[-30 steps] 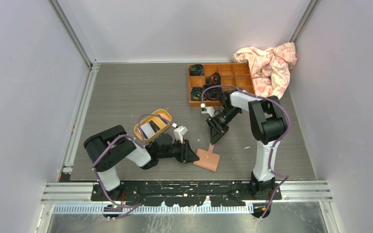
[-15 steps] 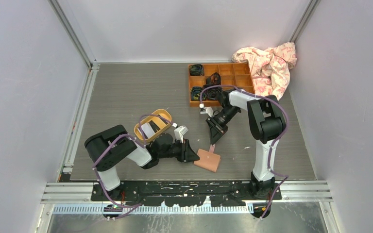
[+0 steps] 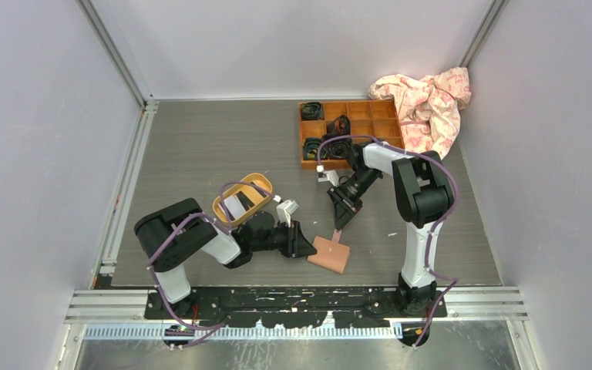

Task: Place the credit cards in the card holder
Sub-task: Close the card holder at the center of the board.

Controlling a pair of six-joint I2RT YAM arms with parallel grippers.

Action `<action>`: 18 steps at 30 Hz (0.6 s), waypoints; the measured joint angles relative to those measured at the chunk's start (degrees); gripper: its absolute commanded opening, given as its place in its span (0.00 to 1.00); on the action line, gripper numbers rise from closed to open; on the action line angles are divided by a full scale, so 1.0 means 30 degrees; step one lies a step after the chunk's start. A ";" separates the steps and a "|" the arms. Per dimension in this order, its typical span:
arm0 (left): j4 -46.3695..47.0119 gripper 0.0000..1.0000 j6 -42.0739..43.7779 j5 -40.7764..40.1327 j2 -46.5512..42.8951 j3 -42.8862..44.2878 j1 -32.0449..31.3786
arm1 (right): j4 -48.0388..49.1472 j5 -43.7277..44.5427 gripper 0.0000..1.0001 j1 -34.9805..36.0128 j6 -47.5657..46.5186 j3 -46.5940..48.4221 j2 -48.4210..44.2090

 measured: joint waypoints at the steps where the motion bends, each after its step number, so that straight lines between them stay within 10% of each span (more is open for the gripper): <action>1: 0.0000 0.25 -0.0022 -0.0007 0.0000 0.0000 0.0000 | 0.0000 0.0015 0.19 0.0029 0.0000 0.0000 0.0000; 18: -0.2550 0.28 -0.0525 -0.0911 -0.5836 -0.1355 0.0124 | 0.1064 0.0831 0.01 0.0736 0.0503 -0.0539 -0.1428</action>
